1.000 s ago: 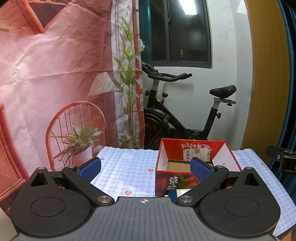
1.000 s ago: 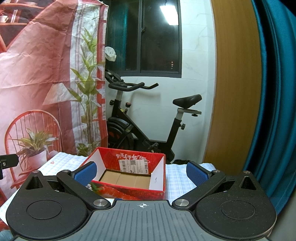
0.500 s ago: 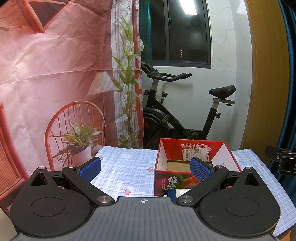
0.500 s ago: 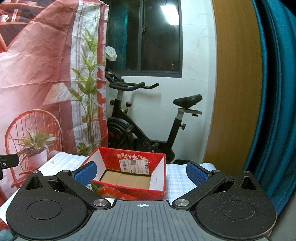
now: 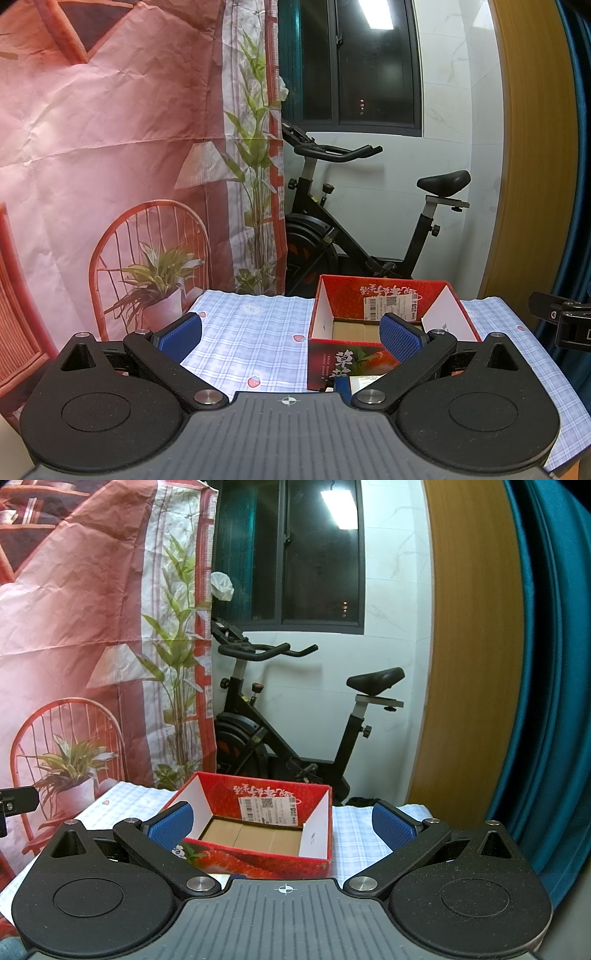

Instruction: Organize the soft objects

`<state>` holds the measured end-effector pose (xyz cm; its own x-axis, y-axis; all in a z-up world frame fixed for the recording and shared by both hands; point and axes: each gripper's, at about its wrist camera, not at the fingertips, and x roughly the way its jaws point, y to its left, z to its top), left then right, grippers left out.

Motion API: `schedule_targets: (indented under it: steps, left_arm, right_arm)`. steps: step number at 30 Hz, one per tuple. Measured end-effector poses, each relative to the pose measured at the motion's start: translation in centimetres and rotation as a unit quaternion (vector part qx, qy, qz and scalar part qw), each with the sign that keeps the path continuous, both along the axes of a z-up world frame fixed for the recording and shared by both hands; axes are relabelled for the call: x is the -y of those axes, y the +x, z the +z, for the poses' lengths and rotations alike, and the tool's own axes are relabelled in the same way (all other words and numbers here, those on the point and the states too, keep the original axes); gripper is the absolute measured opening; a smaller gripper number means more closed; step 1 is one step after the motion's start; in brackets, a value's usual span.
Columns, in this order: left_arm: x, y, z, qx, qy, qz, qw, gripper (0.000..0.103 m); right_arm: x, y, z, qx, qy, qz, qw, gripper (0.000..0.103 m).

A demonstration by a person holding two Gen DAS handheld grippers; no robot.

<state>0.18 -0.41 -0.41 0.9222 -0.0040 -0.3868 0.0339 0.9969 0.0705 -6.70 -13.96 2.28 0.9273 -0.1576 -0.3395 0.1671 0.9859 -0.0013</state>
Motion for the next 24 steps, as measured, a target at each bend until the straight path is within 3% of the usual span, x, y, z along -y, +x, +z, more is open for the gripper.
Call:
schedule_targets:
  steps: [14,20,24]
  left_arm:
    - [-0.5,0.6,-1.0,-0.011,-0.012,-0.001,0.9999,0.103]
    - [-0.7,2.5,-3.7,-0.029,-0.007,-0.001,0.9995,0.103]
    - [-0.9,4.1,-6.1,-0.053,-0.008,-0.012,0.9985,0.103]
  right_arm:
    - [0.0,-0.3,0.0,0.007,0.013,0.007,1.0,0.103]
    - [0.7,0.5,-2.3,0.021,0.042,0.017,0.999,0.103]
    - [1.6,2.0,-4.9,0.006,0.068,0.018,0.998,0.103]
